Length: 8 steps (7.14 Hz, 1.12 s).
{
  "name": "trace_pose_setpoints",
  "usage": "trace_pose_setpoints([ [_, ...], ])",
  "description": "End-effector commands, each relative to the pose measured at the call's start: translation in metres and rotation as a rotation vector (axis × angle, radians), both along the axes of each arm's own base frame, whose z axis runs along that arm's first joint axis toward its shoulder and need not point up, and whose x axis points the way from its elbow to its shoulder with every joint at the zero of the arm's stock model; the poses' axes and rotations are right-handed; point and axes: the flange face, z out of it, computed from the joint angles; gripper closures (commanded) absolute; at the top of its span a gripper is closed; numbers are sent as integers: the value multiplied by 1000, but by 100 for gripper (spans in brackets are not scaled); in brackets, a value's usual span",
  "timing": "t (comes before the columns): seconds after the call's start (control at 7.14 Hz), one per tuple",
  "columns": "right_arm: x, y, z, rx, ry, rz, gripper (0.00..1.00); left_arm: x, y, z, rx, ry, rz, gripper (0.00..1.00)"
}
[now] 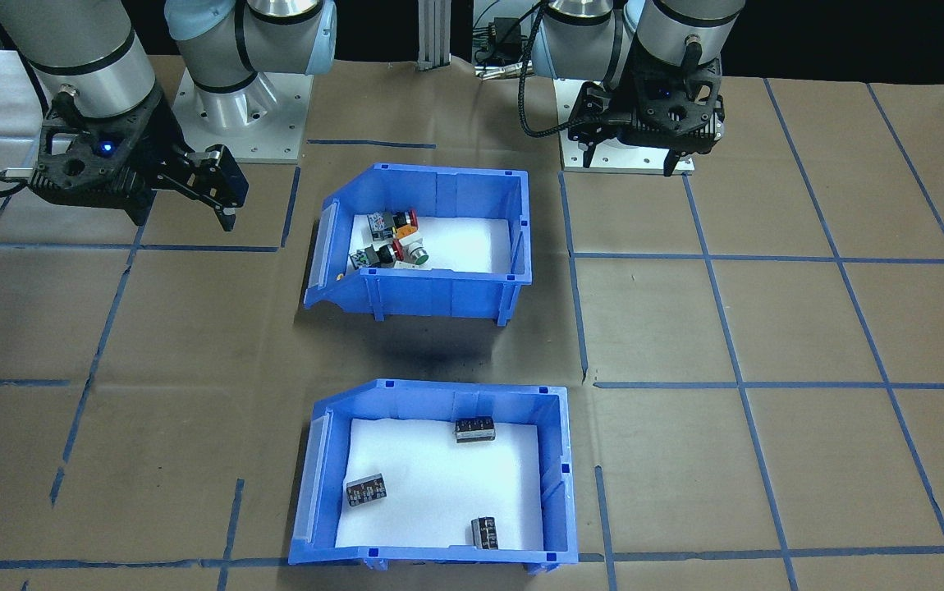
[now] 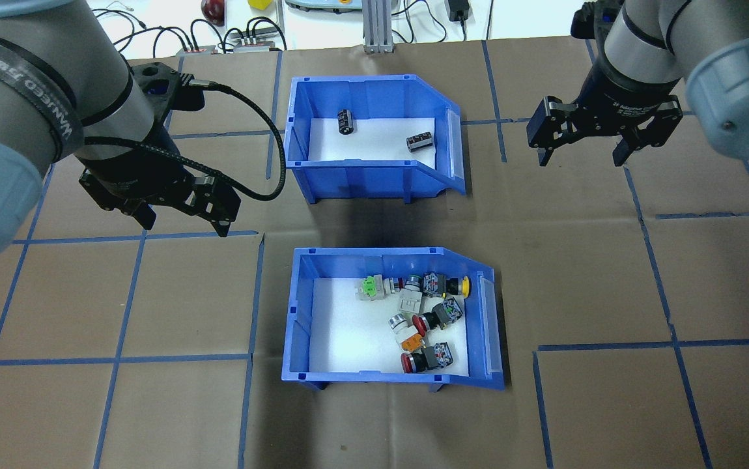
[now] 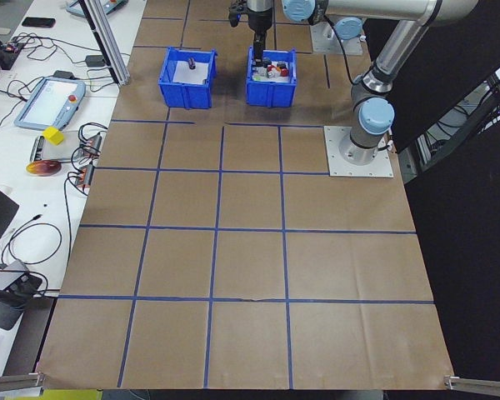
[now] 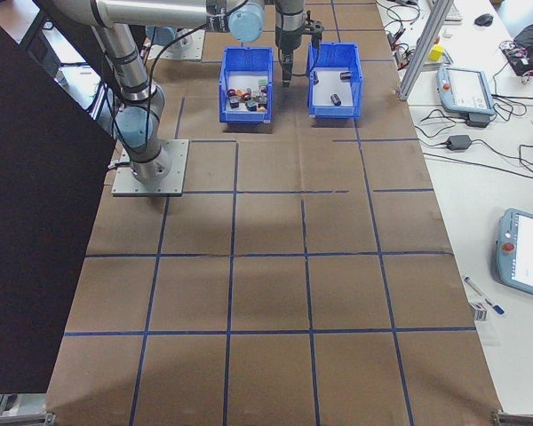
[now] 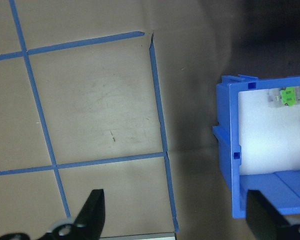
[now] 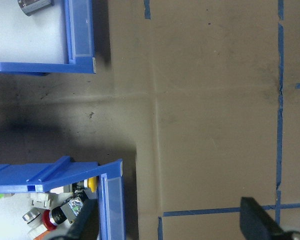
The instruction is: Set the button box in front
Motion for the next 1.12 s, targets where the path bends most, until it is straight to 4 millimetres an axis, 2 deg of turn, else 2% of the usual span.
trace_pose_setpoints([
  [0.0, 0, 0, 0, 0, 1, -1, 0, -1, 0, 0, -1, 0, -2, 1],
  [0.7, 0, -1, 0, 9, 3, 13, 0, 0, 1, 1, -5, -6, -2, 1],
  [0.84, 1, -5, 0, 15, 3, 42, 0, 1, 3, 5, -14, -16, -3, 1],
  [0.98, 1, -8, 0, 7, 5, 144, 0, 1, 1, 11, -29, -14, 13, 1],
])
